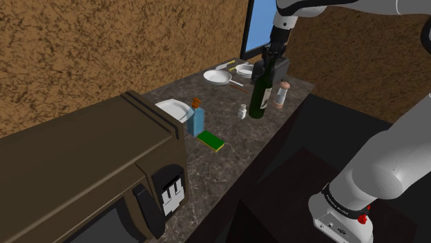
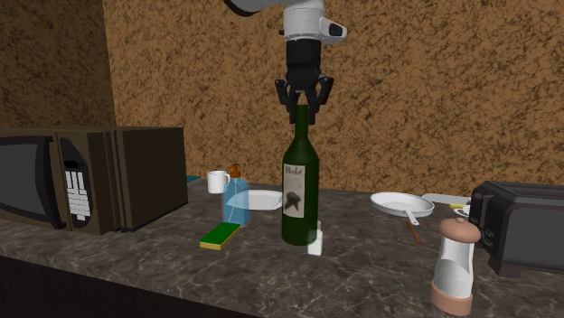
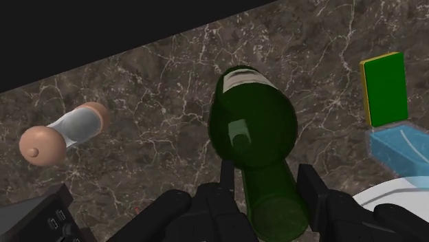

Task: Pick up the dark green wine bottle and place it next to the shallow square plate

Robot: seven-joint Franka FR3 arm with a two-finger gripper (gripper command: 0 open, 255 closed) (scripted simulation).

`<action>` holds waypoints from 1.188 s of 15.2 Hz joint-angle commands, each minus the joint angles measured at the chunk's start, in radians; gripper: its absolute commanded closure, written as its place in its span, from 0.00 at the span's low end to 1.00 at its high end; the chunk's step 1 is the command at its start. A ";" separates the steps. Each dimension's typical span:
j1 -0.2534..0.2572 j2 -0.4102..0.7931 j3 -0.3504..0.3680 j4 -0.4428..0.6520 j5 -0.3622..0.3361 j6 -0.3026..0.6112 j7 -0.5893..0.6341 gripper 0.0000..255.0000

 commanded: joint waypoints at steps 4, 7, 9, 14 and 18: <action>0.051 0.024 0.060 0.023 0.006 0.004 0.110 1.00; 0.082 0.053 0.096 0.055 0.010 0.002 0.175 1.00; 0.103 0.077 0.118 0.083 0.013 -0.001 0.218 1.00; 0.155 0.153 0.169 0.174 0.017 -0.014 0.321 1.00; 0.196 0.230 0.204 0.273 0.017 -0.034 0.399 1.00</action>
